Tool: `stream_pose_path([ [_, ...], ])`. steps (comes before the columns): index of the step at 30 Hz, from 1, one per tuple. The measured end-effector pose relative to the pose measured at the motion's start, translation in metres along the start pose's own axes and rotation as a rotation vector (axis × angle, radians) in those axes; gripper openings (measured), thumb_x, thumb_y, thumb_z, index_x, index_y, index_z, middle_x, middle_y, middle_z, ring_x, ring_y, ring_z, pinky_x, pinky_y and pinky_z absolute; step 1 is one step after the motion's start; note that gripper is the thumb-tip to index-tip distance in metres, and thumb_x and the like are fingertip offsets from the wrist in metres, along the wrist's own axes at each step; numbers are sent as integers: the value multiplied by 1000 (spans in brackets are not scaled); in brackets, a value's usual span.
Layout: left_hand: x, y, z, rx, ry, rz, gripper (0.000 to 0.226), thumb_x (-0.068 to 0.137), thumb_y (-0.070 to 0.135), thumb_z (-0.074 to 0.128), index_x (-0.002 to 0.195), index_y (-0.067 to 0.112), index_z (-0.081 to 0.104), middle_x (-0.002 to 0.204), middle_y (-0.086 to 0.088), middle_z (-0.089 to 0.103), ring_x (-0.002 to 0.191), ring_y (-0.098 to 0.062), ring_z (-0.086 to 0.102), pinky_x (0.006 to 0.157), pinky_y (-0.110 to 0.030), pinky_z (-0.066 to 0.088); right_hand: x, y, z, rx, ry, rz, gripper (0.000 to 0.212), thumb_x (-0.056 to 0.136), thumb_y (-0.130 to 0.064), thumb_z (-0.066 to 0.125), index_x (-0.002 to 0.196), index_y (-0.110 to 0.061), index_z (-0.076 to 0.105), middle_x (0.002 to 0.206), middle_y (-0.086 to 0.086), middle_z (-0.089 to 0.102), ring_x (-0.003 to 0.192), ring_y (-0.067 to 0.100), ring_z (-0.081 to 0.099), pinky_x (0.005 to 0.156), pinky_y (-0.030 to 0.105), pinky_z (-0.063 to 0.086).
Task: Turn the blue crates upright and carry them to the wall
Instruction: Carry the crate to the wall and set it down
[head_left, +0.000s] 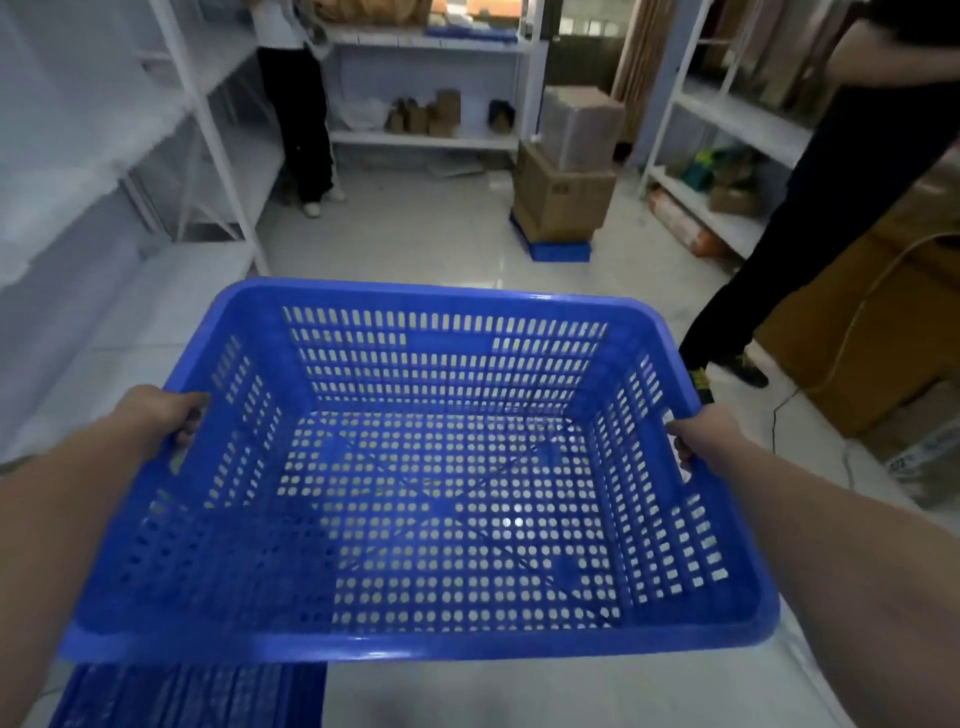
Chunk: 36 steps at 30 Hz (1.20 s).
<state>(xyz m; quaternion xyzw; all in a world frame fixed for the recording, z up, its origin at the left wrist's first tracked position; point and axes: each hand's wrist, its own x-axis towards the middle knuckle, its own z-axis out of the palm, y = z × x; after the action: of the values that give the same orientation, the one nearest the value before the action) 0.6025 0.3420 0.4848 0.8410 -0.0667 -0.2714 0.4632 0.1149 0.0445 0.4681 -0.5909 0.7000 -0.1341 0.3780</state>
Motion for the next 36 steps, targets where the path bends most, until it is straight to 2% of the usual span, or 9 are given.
stream_pose_path([
  [2, -9, 26, -26, -18, 23, 16, 38, 96, 6, 50, 61, 6, 36, 47, -11, 35, 14, -7, 24, 26, -6, 21, -11, -32, -16, -18, -4, -63, 11, 87, -2, 58, 83, 3, 50, 53, 16, 46, 44, 26, 44, 51, 36, 43],
  [5, -26, 55, -65, -49, 43, 22, 38, 99, 8, 46, 63, 8, 34, 62, -7, 27, 26, -16, 32, 26, -5, 17, -29, -80, -34, -57, 12, -147, 28, 89, -3, 59, 62, 1, 49, 47, 15, 47, 41, 26, 45, 46, 34, 42],
  [8, -45, 71, -102, -66, 74, 40, 38, 100, 7, 44, 63, 8, 33, 62, -6, 25, 40, -21, 28, 26, -6, 14, -42, -126, -44, -102, 0, -211, 36, 90, -7, 59, 56, 1, 50, 48, 16, 50, 43, 26, 46, 54, 35, 43],
  [16, -97, 72, -192, -59, 283, 14, 36, 95, 3, 51, 61, 4, 39, 58, -8, 33, 42, -20, 27, 33, -16, 25, -62, -227, -31, -129, -45, -440, 18, 84, -5, 62, 71, 6, 55, 66, 27, 58, 56, 31, 53, 67, 46, 51],
  [21, -143, 43, -229, -131, 439, -42, 40, 97, 3, 49, 58, 7, 38, 50, -4, 32, 18, -13, 23, 28, -11, 20, -77, -268, -8, -239, -164, -554, 34, 88, -9, 62, 57, 2, 54, 34, 11, 53, 30, 23, 51, 45, 26, 45],
  [24, -184, 22, -246, -178, 562, -82, 39, 95, 2, 51, 58, 6, 39, 43, -2, 33, 16, -11, 22, 30, -9, 22, -97, -291, 0, -265, -245, -632, 35, 88, -3, 59, 55, 4, 50, 22, 6, 43, 15, 15, 41, 27, 17, 34],
  [28, -247, -11, -260, -218, 690, -143, 36, 93, 2, 55, 59, 1, 42, 41, -5, 37, 19, -14, 26, 31, -11, 26, -122, -314, 23, -290, -330, -747, 33, 87, -2, 56, 54, 2, 51, 23, 4, 44, 16, 12, 41, 43, 28, 43],
  [32, -328, -56, -276, -249, 873, -234, 37, 93, 6, 57, 58, 2, 42, 53, -9, 39, 44, -17, 29, 48, -22, 26, -165, -328, 64, -306, -442, -903, 32, 84, -1, 59, 53, 1, 53, 34, 9, 51, 21, 14, 45, 56, 36, 49],
  [36, -410, -102, -303, -259, 1015, -317, 38, 92, 5, 58, 58, 2, 43, 49, -8, 39, 45, -18, 29, 49, -26, 26, -232, -336, 106, -370, -531, -1044, 38, 85, -5, 59, 48, -2, 52, 21, 0, 44, 16, 7, 41, 41, 26, 42],
])
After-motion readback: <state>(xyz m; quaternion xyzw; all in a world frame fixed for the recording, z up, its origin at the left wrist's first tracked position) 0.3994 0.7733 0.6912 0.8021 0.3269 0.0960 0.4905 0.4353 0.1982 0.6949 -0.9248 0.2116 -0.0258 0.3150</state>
